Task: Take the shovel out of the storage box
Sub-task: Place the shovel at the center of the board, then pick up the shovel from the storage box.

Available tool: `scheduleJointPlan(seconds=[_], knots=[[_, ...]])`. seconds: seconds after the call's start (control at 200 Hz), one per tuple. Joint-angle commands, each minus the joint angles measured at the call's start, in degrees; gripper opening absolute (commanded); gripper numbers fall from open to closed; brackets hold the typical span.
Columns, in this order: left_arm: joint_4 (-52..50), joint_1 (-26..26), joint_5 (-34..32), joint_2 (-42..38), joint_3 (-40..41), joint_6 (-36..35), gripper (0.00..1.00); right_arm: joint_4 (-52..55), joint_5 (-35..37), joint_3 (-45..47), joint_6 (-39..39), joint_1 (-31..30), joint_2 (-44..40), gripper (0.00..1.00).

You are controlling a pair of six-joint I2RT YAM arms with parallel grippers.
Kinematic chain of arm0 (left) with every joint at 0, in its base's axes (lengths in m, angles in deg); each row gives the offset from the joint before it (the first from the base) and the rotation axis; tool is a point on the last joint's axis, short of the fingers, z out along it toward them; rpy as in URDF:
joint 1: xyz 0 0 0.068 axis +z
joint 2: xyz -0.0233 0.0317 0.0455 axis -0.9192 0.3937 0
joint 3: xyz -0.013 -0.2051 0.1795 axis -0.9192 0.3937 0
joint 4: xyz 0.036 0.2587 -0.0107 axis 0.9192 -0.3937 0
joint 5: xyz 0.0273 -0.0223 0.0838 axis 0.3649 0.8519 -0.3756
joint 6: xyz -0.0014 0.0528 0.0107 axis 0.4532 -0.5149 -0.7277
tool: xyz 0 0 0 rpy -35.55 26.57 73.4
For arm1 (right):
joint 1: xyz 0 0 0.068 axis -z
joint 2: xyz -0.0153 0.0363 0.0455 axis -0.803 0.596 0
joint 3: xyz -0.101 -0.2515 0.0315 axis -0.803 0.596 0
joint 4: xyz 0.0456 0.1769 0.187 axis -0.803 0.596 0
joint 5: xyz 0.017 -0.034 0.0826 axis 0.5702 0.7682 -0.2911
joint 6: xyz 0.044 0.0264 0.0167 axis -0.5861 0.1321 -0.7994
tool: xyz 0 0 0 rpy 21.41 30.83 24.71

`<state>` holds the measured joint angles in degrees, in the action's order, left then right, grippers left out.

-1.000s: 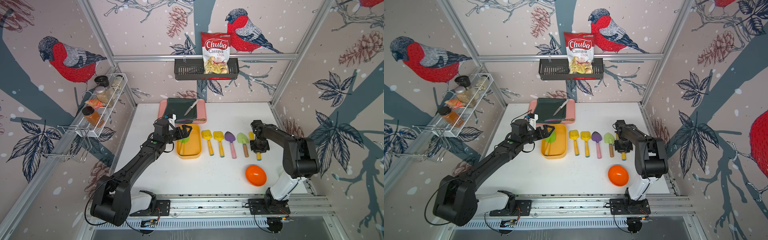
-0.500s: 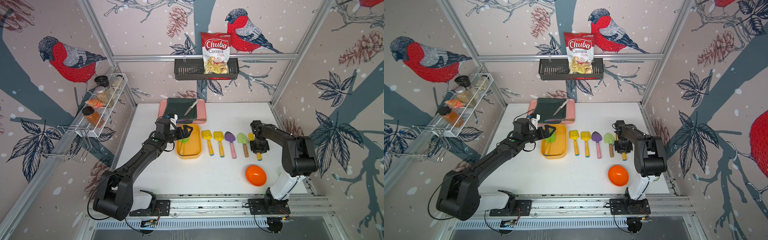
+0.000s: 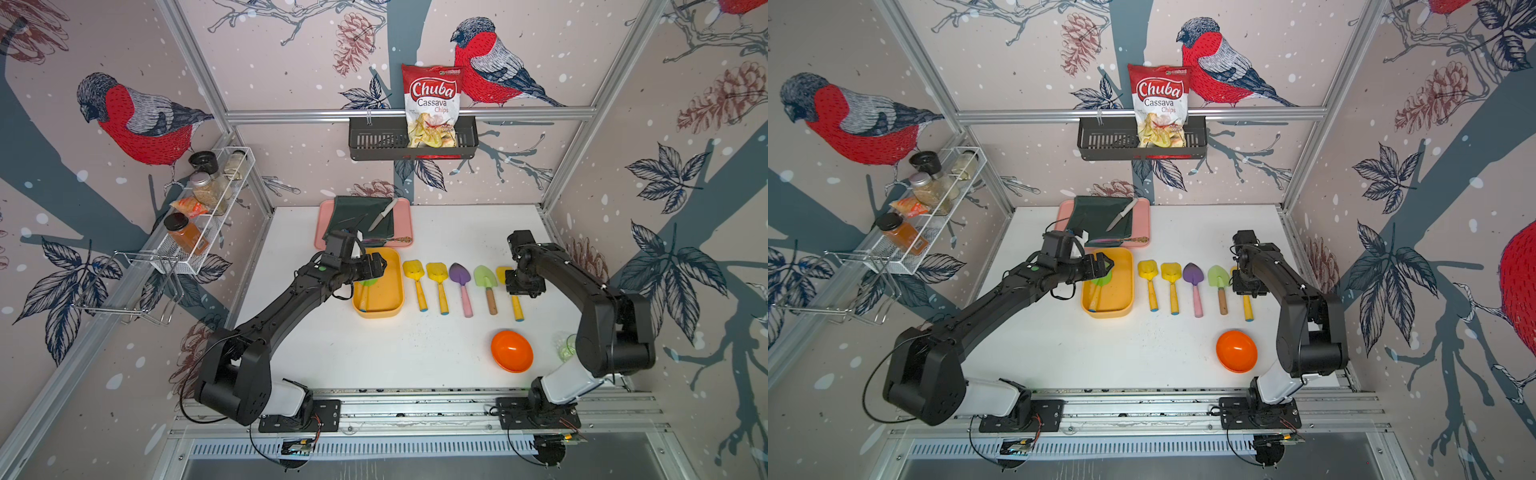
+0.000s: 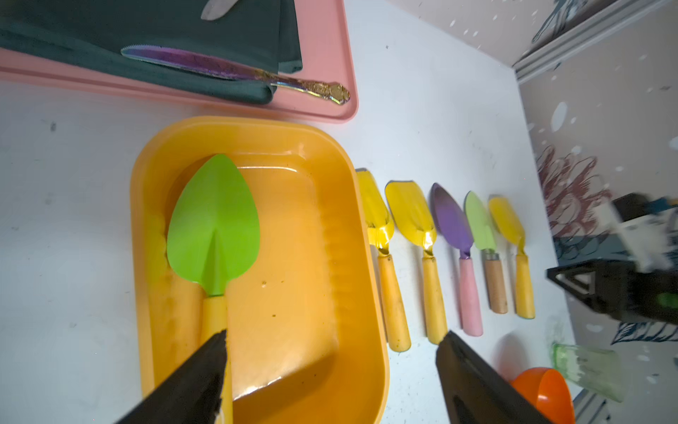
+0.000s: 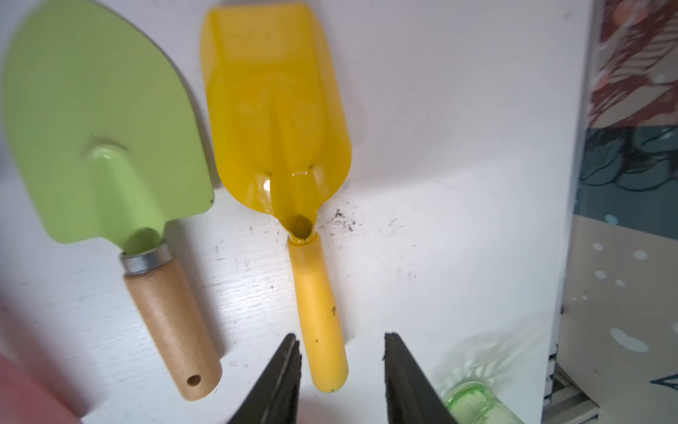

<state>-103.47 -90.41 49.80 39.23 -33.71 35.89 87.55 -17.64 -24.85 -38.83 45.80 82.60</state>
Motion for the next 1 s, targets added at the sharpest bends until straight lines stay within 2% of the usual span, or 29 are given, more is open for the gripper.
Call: scheduleJointPlan(seconds=[0.0, 0.17, 0.365, 0.59, 0.84, 0.996], knots=[[-13.72, -2.81, -9.86, 3.17, -5.35, -2.63, 0.86, 1.00, 2.64, -2.32, -1.84, -1.88, -4.86, 0.42], [-23.56, -4.79, -12.74, 8.43, -9.69, -2.39, 0.78, 0.62, 0.96, -7.18, -4.68, -7.85, -10.18, 0.43], [-24.10, -4.79, -10.13, 13.45, -10.23, -2.00, 0.73, -4.44, -2.60, -6.74, -5.67, -14.44, -13.60, 0.43], [-27.05, -5.14, -11.89, 20.04, -13.65, -0.88, 0.73, -7.22, -5.20, -3.51, -4.56, -15.15, -16.81, 0.43], [-30.70, -6.80, -20.26, 24.86, -18.18, 1.03, 0.75, -12.41, -8.95, 0.09, -4.73, -15.06, -21.40, 0.43], [-31.26, -6.81, -22.05, 26.35, -18.13, 1.39, 0.78, -14.19, -11.98, 1.08, -4.81, -14.98, -20.90, 0.43]])
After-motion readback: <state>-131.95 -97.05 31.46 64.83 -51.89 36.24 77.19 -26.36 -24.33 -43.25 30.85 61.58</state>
